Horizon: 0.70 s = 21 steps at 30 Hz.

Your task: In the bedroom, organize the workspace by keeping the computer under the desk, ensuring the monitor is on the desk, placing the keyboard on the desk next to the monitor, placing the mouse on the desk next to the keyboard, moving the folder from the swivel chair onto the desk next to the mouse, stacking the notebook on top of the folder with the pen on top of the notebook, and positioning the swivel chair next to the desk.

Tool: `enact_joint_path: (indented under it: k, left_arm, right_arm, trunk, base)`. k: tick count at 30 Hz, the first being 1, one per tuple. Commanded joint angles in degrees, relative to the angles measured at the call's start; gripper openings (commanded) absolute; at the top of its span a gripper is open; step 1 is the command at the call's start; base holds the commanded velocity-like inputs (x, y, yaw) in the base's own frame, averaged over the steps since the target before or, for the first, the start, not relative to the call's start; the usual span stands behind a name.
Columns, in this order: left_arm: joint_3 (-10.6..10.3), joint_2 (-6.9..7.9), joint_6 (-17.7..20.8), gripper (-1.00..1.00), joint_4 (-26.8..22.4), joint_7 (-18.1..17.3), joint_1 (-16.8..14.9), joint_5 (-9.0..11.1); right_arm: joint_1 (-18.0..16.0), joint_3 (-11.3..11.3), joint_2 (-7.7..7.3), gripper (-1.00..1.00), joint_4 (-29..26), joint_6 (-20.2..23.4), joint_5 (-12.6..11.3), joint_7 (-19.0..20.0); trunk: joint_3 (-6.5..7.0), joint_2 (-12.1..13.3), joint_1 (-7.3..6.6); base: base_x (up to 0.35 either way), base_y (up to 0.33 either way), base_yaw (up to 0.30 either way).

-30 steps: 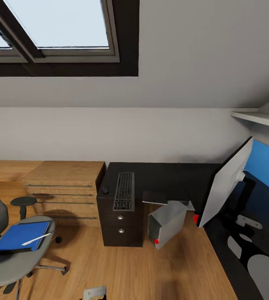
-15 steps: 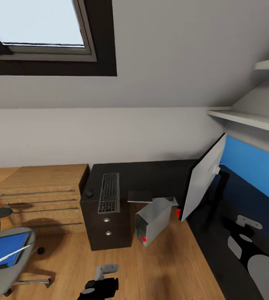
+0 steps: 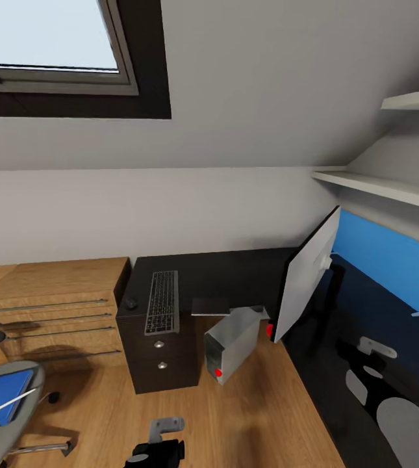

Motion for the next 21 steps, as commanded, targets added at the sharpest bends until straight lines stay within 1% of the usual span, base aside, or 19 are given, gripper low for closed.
enact_joint_path:
  k: [1,2,5,15,21]
  left_arm:
    - [-0.09,0.0,0.08,1.0,-0.07,0.49,-0.04,0.55]
    - [-0.1,0.0,-0.05,1.0,-0.09,0.5,-0.04,0.54]
    - [-0.11,0.0,-0.22,1.0,-0.1,0.5,-0.04,0.53]
    - [-0.11,0.0,-0.61,1.0,-0.11,0.5,-0.04,0.53]
    - [-0.49,0.0,-0.65,1.0,-0.04,0.52,-0.04,0.53]
  right_arm:
    - [-0.06,0.26,0.06,1.0,0.08,-0.25,-0.08,-0.08]
    - [-0.06,0.26,0.13,1.0,0.08,-0.23,0.56,-0.13]
    - [-0.06,0.26,0.16,1.0,0.09,-0.22,0.91,-0.16]
    - [-0.06,0.26,0.26,1.0,0.09,-0.29,1.2,-0.13]
    - [-0.06,0.27,0.71,1.0,0.06,-0.3,1.23,-0.07]
  trunk:
    - [-0.1,-0.09,0.02]
    - [-0.1,-0.09,0.02]
    - [-0.1,-0.09,0.02]
    - [-0.1,-0.09,0.02]
    - [-0.1,-0.09,0.02]
  base:
    - [0.0,0.0,-0.003]
    - [0.0,0.0,-0.001]
    - [0.0,0.0,-0.001]
    - [0.0,0.0,0.0]
    - [0.0,0.0,0.0]
